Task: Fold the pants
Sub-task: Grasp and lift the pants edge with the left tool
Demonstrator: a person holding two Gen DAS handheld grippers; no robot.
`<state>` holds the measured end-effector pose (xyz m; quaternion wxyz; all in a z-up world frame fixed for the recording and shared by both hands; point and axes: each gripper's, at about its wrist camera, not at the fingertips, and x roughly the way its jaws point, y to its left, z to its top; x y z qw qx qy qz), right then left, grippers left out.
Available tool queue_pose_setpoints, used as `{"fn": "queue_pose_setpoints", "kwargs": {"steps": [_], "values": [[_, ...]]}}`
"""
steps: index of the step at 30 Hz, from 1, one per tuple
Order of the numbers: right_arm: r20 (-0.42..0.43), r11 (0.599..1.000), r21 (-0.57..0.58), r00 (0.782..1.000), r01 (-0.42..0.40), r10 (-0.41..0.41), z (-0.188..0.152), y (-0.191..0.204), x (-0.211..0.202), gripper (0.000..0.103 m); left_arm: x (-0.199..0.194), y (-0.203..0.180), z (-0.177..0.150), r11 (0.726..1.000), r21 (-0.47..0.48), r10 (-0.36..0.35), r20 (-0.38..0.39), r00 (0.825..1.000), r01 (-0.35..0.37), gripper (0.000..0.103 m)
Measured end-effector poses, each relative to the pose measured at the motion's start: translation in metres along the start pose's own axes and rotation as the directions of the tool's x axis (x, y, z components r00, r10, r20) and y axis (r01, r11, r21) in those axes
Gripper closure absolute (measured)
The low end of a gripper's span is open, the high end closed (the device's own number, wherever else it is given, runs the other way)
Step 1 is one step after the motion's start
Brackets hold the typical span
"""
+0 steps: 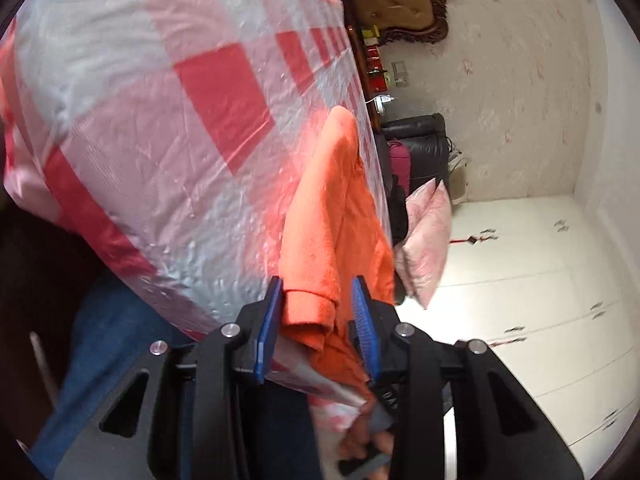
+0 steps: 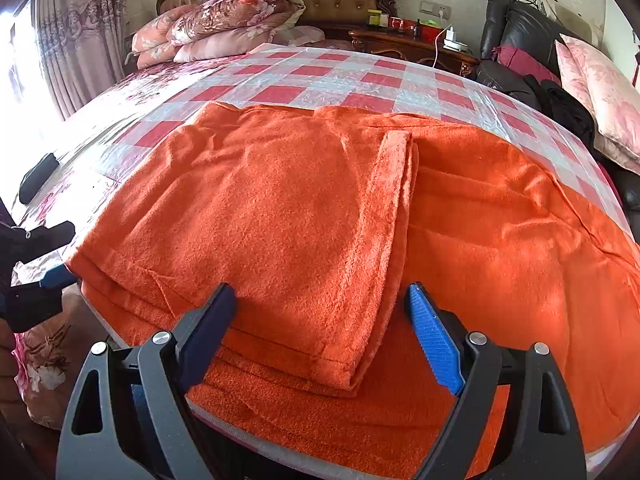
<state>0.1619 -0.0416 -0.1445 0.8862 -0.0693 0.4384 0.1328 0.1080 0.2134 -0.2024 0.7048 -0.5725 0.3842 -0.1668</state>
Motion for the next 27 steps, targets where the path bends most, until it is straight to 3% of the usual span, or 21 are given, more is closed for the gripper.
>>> {"fn": "queue_pose_setpoints", "kwargs": {"steps": [5,9,13,17,24,27], "values": [[0.001,1.0,-0.001,1.0,-0.004,0.004,0.0,0.0,0.0,0.019,-0.003,0.002,0.005,0.999,-0.04,0.019,0.036,0.999,-0.018,0.067],[0.004,1.0,0.0,1.0,-0.004,0.004,0.0,0.0,-0.001,0.019,-0.001,0.011,-0.001,0.994,-0.103,-0.043,-0.02,0.999,0.041,0.067],[0.003,1.0,-0.002,1.0,-0.004,0.004,-0.001,0.0,-0.001,0.019,0.005,0.011,-0.008,0.991,-0.124,-0.06,-0.062,0.996,0.052,0.061],[0.006,1.0,-0.004,1.0,-0.008,0.008,-0.001,0.0,-0.001,0.019,0.002,0.013,-0.007,0.989,-0.128,-0.076,-0.057,0.995,0.069,0.056],[0.01,1.0,-0.002,1.0,-0.005,0.005,-0.002,0.001,-0.001,0.019,-0.006,-0.001,0.003,0.999,-0.046,-0.028,0.0,1.0,0.028,0.055],[0.01,1.0,-0.003,1.0,-0.006,0.006,-0.002,0.001,-0.001,0.019,0.002,-0.007,0.005,0.999,-0.015,0.033,-0.006,0.999,-0.033,0.055]]}}
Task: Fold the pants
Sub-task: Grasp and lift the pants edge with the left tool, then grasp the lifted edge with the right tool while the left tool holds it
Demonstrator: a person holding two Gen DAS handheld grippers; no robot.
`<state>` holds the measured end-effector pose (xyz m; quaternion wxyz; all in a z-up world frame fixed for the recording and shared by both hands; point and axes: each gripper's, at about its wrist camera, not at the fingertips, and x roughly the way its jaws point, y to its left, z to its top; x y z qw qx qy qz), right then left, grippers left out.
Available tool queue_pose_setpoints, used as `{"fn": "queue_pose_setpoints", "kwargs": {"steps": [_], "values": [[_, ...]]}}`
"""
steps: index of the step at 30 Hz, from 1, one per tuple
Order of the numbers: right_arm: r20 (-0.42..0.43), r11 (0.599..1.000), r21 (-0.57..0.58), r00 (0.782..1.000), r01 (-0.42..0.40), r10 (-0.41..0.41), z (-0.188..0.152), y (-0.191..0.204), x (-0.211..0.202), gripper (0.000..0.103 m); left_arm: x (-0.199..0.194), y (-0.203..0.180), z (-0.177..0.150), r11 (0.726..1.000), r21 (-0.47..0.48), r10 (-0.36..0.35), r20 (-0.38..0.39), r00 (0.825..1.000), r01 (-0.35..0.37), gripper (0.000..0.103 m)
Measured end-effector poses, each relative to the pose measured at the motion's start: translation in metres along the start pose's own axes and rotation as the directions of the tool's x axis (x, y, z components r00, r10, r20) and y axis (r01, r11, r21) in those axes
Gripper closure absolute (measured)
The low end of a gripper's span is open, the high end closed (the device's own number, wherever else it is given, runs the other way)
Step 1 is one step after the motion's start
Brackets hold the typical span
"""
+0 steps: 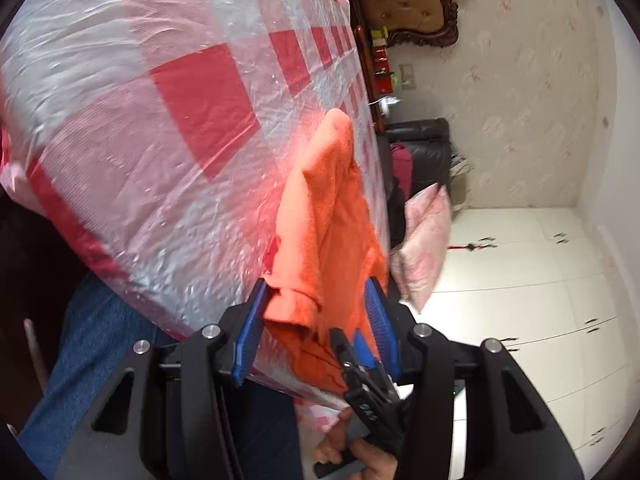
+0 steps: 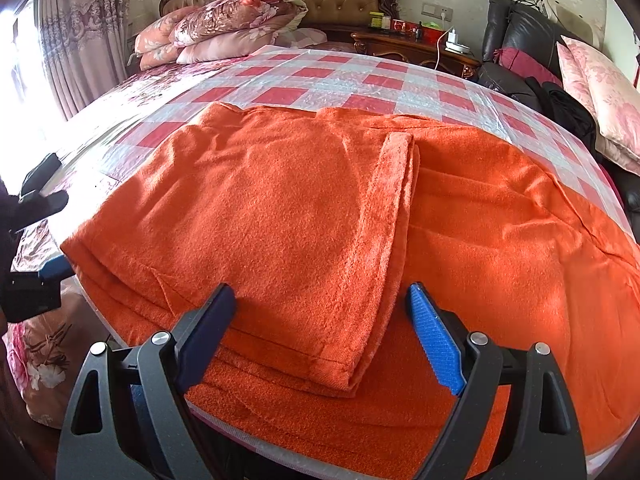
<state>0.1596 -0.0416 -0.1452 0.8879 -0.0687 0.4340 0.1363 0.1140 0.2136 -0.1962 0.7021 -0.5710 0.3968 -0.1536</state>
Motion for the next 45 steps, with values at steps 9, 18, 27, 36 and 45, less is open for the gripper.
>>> {"fn": "queue_pose_setpoints", "kwargs": {"steps": [9,18,27,36,45], "values": [[0.001,1.0,0.0,1.0,0.0,0.0,0.0,0.0,0.0,0.019,0.013,-0.008,0.0,0.99,0.065,0.121,0.022,0.992,-0.122,0.084],[-0.061,1.0,0.004,0.998,-0.001,0.001,0.009,0.002,0.002,0.017,0.002,0.0,0.0,0.988,0.078,0.133,0.05,0.99,-0.137,0.091],[-0.156,0.974,0.012,0.962,-0.227,0.226,0.123,0.044,-0.009,0.017,-0.026,-0.022,-0.011,0.932,0.248,0.224,0.177,0.958,-0.264,0.092],[-0.481,0.952,-0.029,0.839,-0.304,0.253,0.192,0.138,0.073,0.018,-0.025,-0.071,-0.047,0.753,0.471,0.326,0.34,0.882,-0.46,0.092],[-0.544,0.955,-0.217,0.837,-0.203,0.054,0.179,0.175,0.101,0.055,-0.021,-0.103,-0.07,0.613,0.582,0.316,0.44,0.841,-0.535,0.092]]}}
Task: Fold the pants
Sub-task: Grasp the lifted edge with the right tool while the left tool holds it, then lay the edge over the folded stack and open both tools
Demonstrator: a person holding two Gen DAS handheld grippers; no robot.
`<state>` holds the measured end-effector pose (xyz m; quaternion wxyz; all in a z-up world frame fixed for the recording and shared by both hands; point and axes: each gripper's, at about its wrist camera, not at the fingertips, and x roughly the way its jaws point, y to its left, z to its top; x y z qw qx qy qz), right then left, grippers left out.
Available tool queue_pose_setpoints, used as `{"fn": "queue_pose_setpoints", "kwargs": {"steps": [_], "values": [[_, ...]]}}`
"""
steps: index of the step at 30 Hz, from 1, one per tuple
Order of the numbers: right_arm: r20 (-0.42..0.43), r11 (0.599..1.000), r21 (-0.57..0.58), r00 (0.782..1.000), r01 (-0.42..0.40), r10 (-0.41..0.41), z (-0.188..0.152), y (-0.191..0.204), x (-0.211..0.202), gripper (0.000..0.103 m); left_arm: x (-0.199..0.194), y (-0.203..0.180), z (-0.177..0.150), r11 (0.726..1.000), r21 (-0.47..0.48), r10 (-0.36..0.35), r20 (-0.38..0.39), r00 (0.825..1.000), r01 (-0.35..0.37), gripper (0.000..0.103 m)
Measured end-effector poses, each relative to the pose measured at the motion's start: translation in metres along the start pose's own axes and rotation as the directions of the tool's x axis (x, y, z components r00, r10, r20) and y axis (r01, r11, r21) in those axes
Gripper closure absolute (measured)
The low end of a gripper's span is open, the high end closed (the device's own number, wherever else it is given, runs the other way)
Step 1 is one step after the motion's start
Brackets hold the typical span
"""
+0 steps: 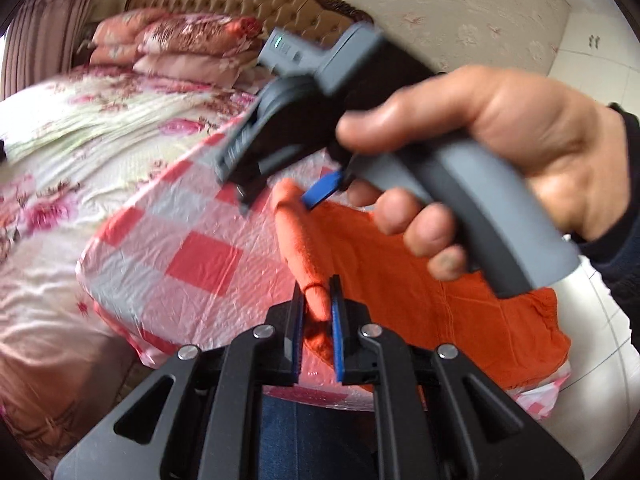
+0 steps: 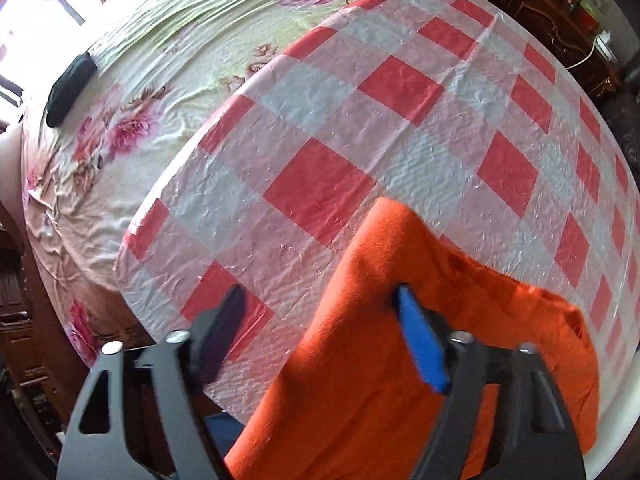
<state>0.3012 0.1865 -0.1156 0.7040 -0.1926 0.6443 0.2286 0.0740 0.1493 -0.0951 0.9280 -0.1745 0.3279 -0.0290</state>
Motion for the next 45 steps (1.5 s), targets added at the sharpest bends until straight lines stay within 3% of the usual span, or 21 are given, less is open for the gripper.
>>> {"fn": "queue_pose_setpoints", "kwargs": {"steps": [1,4,7,11,13,16,18,20,22,25,27,29,31,33,36,39,41,43,45], "values": [[0.001,1.0,0.012,1.0,-0.011,0.011,-0.002,-0.003,0.003,0.071,-0.002,-0.001,0.001,1.0,0.003,0.0,0.006,1.0,0.0,0.093],[0.052,0.996,0.055,0.996,-0.077,0.074,-0.001,-0.011,-0.002,0.091,-0.009,0.003,0.005,1.0,0.008,0.013,0.027,1.0,-0.013,0.093],[0.163,0.994,0.048,0.982,-0.101,0.092,0.004,-0.009,-0.025,0.094,-0.019,0.007,0.013,0.999,0.002,0.04,0.046,0.998,-0.04,0.094],[0.313,0.962,0.083,0.924,-0.26,0.222,-0.007,-0.041,-0.075,0.096,-0.038,-0.021,0.034,0.993,0.1,0.053,0.098,0.994,-0.063,0.094],[0.377,0.938,0.096,0.885,-0.332,0.274,-0.023,-0.07,-0.103,0.096,-0.048,-0.06,0.044,0.977,0.203,0.038,0.136,0.99,-0.065,0.094],[0.48,0.895,0.122,0.815,-0.43,0.326,-0.067,-0.135,-0.145,0.096,-0.055,-0.136,0.041,0.923,0.382,-0.019,0.18,0.984,-0.052,0.094],[0.538,0.878,0.153,0.783,-0.454,0.312,-0.106,-0.181,-0.164,0.096,-0.049,-0.189,0.025,0.872,0.489,-0.073,0.182,0.981,-0.026,0.094],[0.588,0.851,0.219,0.761,-0.477,0.275,-0.166,-0.244,-0.174,0.096,-0.039,-0.245,-0.003,0.807,0.59,-0.132,0.156,0.979,0.015,0.094],[0.605,0.83,0.284,0.761,-0.48,0.233,-0.22,-0.291,-0.169,0.096,-0.023,-0.29,-0.034,0.746,0.664,-0.177,0.123,0.977,0.051,0.094],[0.594,0.777,0.389,0.779,-0.495,0.199,-0.289,-0.353,-0.133,0.096,0.01,-0.352,-0.094,0.631,0.769,-0.2,0.034,0.979,0.103,0.094],[0.563,0.746,0.444,0.802,-0.496,0.198,-0.313,-0.377,-0.098,0.096,0.033,-0.379,-0.132,0.542,0.832,-0.179,-0.021,0.984,0.117,0.094],[0.525,0.729,0.485,0.828,-0.483,0.198,-0.328,-0.393,-0.061,0.096,0.056,-0.393,-0.163,0.473,0.872,-0.135,-0.065,0.989,0.122,0.094],[0.537,0.707,0.488,0.815,-0.512,0.219,-0.334,-0.401,-0.038,0.096,0.063,-0.395,-0.18,0.435,0.895,-0.117,-0.058,0.991,0.104,0.094],[0.566,0.7,0.465,0.79,-0.543,0.236,-0.335,-0.402,-0.037,0.096,0.063,-0.394,-0.179,0.434,0.896,-0.113,-0.045,0.993,0.09,0.094],[0.593,0.718,0.437,0.774,-0.541,0.222,-0.331,-0.398,-0.055,0.096,0.053,-0.396,-0.167,0.452,0.891,-0.114,0.002,0.994,0.05,0.094],[0.649,0.746,0.377,0.731,-0.549,0.21,-0.333,-0.395,-0.093,0.096,0.037,-0.402,-0.147,0.467,0.884,-0.128,0.044,0.991,0.021,0.094],[0.651,0.76,0.377,0.735,-0.529,0.189,-0.335,-0.397,-0.104,0.096,0.033,-0.411,-0.148,0.453,0.891,-0.136,0.051,0.989,0.016,0.094],[0.627,0.779,0.398,0.763,-0.485,0.155,-0.341,-0.401,-0.105,0.097,0.034,-0.424,-0.156,0.432,0.902,-0.14,0.038,0.989,0.027,0.094],[0.612,0.768,0.421,0.776,-0.483,0.153,-0.349,-0.408,-0.093,0.096,0.043,-0.429,-0.166,0.407,0.912,-0.137,0.012,0.991,0.045,0.094]]}}
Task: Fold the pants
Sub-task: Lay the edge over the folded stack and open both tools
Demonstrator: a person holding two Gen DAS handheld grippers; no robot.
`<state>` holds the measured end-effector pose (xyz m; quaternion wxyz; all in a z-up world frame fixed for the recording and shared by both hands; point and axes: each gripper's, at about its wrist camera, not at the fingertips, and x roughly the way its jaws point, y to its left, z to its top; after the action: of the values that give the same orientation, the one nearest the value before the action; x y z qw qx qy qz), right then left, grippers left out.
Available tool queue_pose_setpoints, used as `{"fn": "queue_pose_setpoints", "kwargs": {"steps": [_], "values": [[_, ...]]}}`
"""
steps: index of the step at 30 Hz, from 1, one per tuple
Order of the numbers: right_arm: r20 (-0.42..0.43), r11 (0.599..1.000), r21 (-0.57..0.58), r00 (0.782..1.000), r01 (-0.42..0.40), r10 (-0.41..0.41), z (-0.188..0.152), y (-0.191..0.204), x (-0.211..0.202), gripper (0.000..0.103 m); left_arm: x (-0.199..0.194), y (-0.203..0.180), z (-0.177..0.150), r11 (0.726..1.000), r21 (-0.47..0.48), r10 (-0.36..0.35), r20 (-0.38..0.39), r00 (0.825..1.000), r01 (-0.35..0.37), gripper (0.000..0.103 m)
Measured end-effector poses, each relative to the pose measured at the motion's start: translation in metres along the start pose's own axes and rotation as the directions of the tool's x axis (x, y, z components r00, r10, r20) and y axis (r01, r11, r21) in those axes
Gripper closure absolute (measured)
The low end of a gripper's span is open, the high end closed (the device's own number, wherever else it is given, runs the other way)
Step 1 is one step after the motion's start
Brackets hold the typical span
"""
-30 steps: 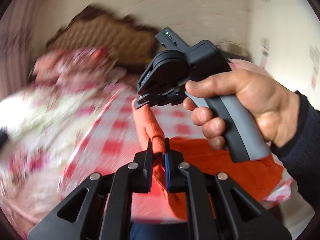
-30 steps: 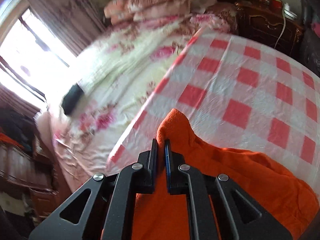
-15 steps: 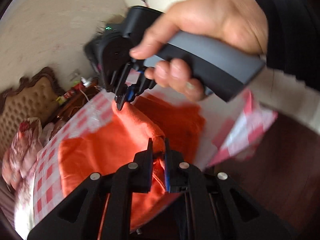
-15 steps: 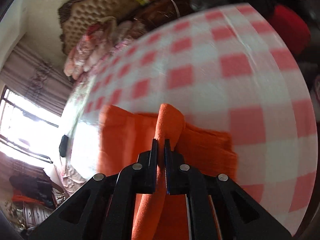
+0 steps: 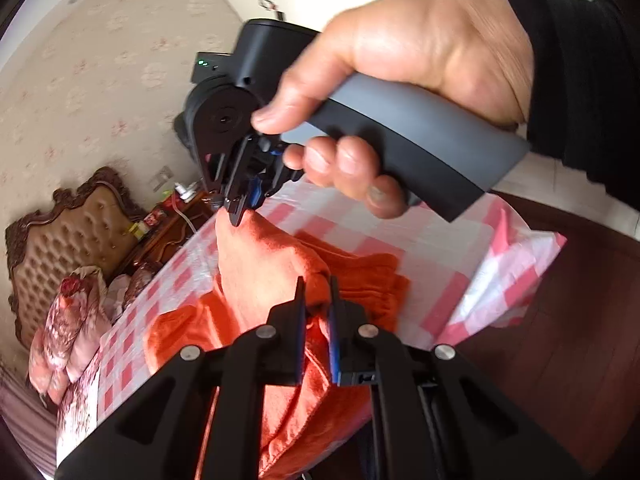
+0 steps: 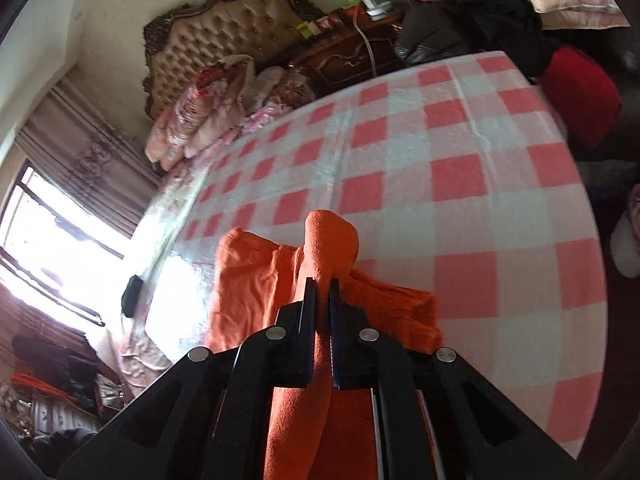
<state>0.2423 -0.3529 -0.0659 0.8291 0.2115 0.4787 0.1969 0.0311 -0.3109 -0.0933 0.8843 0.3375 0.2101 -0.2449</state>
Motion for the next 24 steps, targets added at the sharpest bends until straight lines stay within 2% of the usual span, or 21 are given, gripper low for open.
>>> {"fn": "queue_pose_setpoints", "kwargs": {"steps": [2,3,4,6,8,9,10,11,12,13,15,16,17,18,20,21,24], "values": [[-0.016,1.0,0.016,1.0,0.017,-0.017,-0.007,-0.019,0.003,0.096,0.012,-0.011,-0.003,1.0,0.025,-0.017,-0.032,0.999,0.018,0.094],[-0.025,0.998,0.017,0.998,0.053,-0.052,-0.011,-0.028,0.01,0.096,0.018,-0.017,-0.006,0.999,0.031,-0.035,-0.049,0.998,0.037,0.09],[-0.026,0.997,0.021,0.997,0.079,-0.079,-0.012,-0.034,0.014,0.093,0.021,-0.022,-0.009,0.996,0.024,-0.086,-0.037,0.996,0.087,0.086],[-0.008,0.995,0.041,0.996,0.088,-0.088,-0.017,-0.045,0.015,0.09,0.016,-0.024,-0.01,0.99,0.028,-0.141,-0.012,0.99,0.141,0.054],[0.033,0.99,0.022,0.99,0.138,-0.139,-0.021,-0.046,0.009,0.083,0.004,-0.017,-0.011,0.979,-0.002,-0.201,0.029,0.979,0.201,0.049],[0.051,0.984,0.008,0.983,0.177,-0.177,-0.023,-0.045,0.006,0.075,-0.004,-0.011,-0.012,0.974,-0.016,-0.223,0.047,0.974,0.224,0.049],[0.086,0.966,-0.016,0.963,0.257,-0.254,-0.024,-0.04,-0.001,0.068,-0.014,-0.001,-0.015,0.97,-0.041,-0.236,0.071,0.969,0.24,0.048],[0.116,0.942,-0.025,0.937,0.336,-0.331,-0.026,-0.036,-0.009,0.067,-0.025,0.014,-0.02,0.962,-0.087,-0.252,0.094,0.963,0.26,0.045],[0.14,0.92,-0.021,0.912,0.391,-0.385,-0.029,-0.033,-0.016,0.067,-0.032,0.029,-0.025,0.952,-0.136,-0.261,0.104,0.96,0.273,0.042],[0.158,0.912,-0.014,0.901,0.41,-0.403,-0.035,-0.029,-0.025,0.067,-0.039,0.053,-0.033,0.933,-0.221,-0.265,0.107,0.958,0.283,0.042],[0.172,0.933,-0.007,0.92,0.36,-0.353,-0.049,-0.02,-0.037,0.063,-0.046,0.115,-0.061,0.843,-0.458,-0.264,0.106,0.959,0.282,0.042],[0.159,0.946,-0.016,0.935,0.324,-0.318,-0.06,-0.014,-0.039,0.049,-0.045,0.143,-0.078,0.779,-0.564,-0.263,0.1,0.96,0.273,0.042],[0.148,0.947,-0.024,0.938,0.32,-0.314,-0.068,-0.01,-0.038,0.04,-0.041,0.171,-0.099,0.7,-0.668,-0.264,0.089,0.96,0.255,0.042],[0.136,0.942,-0.028,0.935,0.333,-0.326,-0.077,-0.009,-0.034,0.031,-0.032,0.205,-0.131,0.581,-0.782,-0.276,0.072,0.958,0.226,0.044],[0.106,0.944,-0.009,0.939,0.33,-0.328,-0.086,-0.013,-0.027,0.031,-0.018,0.239,-0.173,0.434,-0.885,-0.289,0.041,0.956,0.169,0.049],[0.082,0.951,0.016,0.948,0.309,-0.309,-0.091,-0.019,-0.02,0.031,-0.011,0.253,-0.196,0.353,-0.92,-0.326,0.053,0.944,0.173,0.049],[0.041,0.951,0.048,0.951,0.305,-0.307,-0.098,-0.024,-0.01,0.031,0.003,0.254,-0.231,0.17,-0.96,-0.462,0.121,0.879,0.222,0.051]]}}
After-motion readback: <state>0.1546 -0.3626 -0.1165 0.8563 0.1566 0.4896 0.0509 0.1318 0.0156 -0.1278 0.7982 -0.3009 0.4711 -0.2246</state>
